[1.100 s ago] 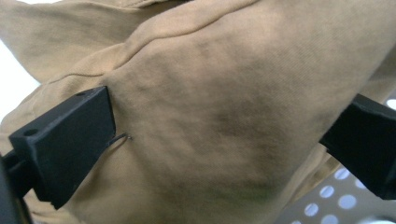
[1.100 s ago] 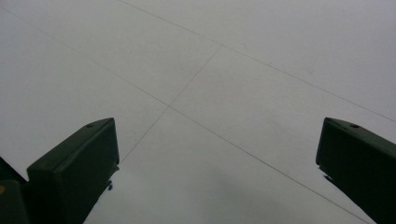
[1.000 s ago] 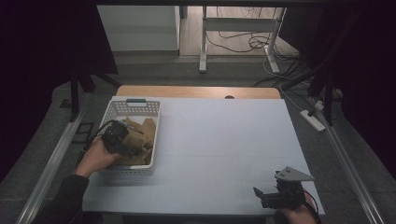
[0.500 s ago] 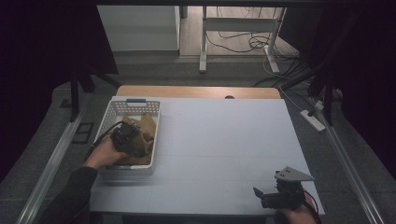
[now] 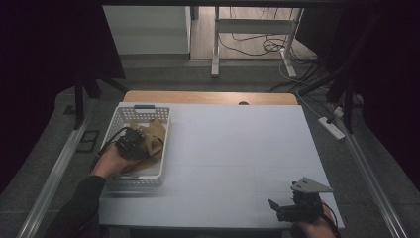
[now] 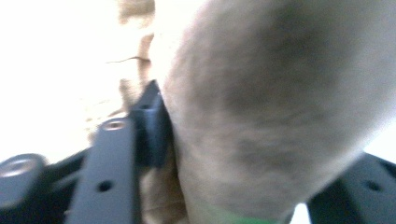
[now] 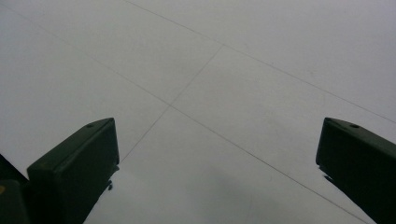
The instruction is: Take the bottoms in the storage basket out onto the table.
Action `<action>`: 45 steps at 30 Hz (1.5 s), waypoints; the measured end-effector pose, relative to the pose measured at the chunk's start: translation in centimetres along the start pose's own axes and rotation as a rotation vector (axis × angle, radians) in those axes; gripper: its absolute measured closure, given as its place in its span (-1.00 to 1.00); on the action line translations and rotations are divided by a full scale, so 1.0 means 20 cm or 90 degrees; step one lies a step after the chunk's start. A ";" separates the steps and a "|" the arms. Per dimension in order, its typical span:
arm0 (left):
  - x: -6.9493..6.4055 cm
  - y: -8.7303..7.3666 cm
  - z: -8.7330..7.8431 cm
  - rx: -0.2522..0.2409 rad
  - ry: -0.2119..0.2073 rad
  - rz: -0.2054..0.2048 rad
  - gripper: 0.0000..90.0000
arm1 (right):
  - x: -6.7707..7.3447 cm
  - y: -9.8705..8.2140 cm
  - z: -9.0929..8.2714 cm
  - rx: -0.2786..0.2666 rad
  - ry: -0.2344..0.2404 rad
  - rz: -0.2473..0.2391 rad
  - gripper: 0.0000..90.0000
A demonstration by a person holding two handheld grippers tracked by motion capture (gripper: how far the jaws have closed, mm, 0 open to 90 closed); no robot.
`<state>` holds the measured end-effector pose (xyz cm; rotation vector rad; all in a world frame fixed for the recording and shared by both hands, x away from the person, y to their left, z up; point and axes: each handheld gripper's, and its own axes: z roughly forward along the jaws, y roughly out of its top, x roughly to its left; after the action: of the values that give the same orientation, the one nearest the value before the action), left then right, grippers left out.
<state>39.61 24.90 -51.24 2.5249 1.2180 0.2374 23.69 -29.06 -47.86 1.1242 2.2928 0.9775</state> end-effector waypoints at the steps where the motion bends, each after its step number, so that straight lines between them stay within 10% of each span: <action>1: 0.00 0.00 0.00 0.001 0.004 0.004 0.40 | 0.00 0.00 0.00 0.000 0.000 0.001 -1.00; 6: -0.01 0.02 0.00 0.007 0.002 0.019 0.61 | 0.00 0.00 0.00 0.000 0.001 -0.001 -1.00; 12: 0.02 0.03 -0.02 0.006 -0.038 -0.052 0.67 | 0.00 0.00 0.00 0.000 0.002 0.000 -1.00; 16: 0.01 0.02 -0.04 -0.004 -0.027 -0.054 0.67 | 0.00 0.00 0.00 0.001 0.004 -0.001 -1.00; 24: -0.02 -0.01 -0.12 -0.072 0.003 -0.050 0.68 | 0.00 0.00 0.00 0.002 0.006 -0.005 -0.95; 32: 0.01 -0.04 -0.20 -0.129 -0.043 -0.123 0.69 | 0.00 0.00 0.00 0.002 0.006 -0.004 -0.95; 45: -0.02 -0.08 -0.33 -0.188 -0.031 -0.128 0.69 | 0.00 0.00 0.00 0.001 0.002 -0.006 -0.95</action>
<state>36.29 26.87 -45.68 2.1301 1.3020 0.2813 23.67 -29.01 -47.87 1.1121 2.2997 0.9744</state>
